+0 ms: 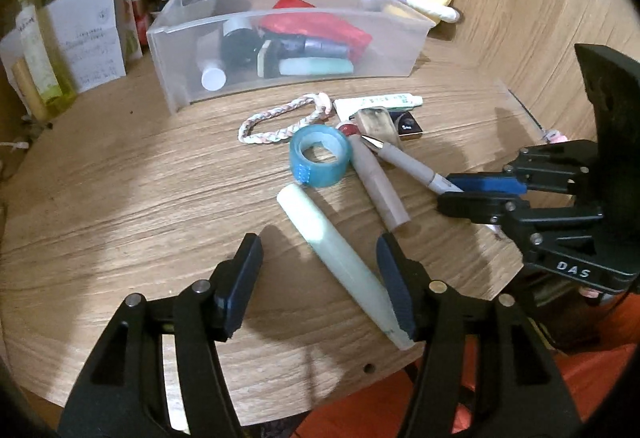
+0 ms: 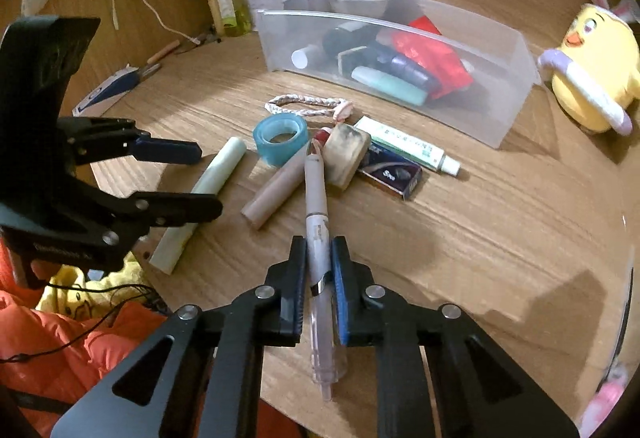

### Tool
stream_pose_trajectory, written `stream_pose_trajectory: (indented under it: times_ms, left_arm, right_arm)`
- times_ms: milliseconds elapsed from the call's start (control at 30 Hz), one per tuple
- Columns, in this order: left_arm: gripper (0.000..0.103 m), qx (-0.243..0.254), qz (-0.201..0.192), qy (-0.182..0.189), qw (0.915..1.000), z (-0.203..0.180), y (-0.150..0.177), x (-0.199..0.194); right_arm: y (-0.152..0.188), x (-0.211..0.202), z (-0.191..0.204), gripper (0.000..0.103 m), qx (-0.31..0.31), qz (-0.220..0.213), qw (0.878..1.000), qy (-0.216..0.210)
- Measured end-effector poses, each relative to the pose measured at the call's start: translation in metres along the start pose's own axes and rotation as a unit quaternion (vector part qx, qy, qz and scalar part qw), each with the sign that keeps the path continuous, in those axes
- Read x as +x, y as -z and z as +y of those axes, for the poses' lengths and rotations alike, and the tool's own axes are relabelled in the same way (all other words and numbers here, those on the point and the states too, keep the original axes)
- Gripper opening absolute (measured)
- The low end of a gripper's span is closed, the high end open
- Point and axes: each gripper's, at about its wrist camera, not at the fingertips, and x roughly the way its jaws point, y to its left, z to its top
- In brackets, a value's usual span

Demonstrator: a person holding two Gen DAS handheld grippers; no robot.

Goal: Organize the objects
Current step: 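Grasp the white pen with the right gripper while the left grasps the mint-green tube, then lower the white pen and mint-green tube into the box and open both grippers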

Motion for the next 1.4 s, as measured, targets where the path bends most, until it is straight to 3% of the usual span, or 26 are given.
stream_pose_trajectory:
  times_ms: [100,167,233,433,633,1100,1400]
  left_arm:
    - [0.043,0.005,-0.010,-0.023,0.9997,0.000,0.002,0.000]
    - [0.024,0.002,-0.015,-0.048,0.9987,0.002,0.002,0.000]
    - [0.015,0.000,-0.022,-0.062,0.9978,0.005,0.002,0.000]
    - [0.015,-0.022,-0.030,-0.062,0.9974,0.021,0.002,-0.004]
    - [0.015,-0.037,-0.071,-0.047,0.9957,0.029,-0.014,-0.025]
    - [0.015,-0.044,-0.166,-0.024,0.9848,0.042,-0.081,-0.064]
    - [0.015,-0.045,-0.197,-0.026,0.9789,0.057,-0.134,-0.068]
  right_arm:
    - [0.002,-0.002,0.003,0.010,0.008,-0.008,1.000,-0.001]
    - [0.002,-0.003,0.005,0.010,0.010,-0.016,1.000,-0.001]
    - [0.002,-0.006,0.009,0.010,0.012,-0.027,1.000,-0.001]
    - [-0.005,-0.019,0.009,0.010,0.023,-0.061,0.998,0.002]
    - [-0.024,-0.030,-0.005,0.010,0.052,-0.093,0.994,0.008]
    - [-0.091,-0.060,-0.047,0.010,0.094,-0.183,0.978,0.035]
    - [-0.141,-0.056,-0.066,0.010,0.093,-0.204,0.972,0.066]
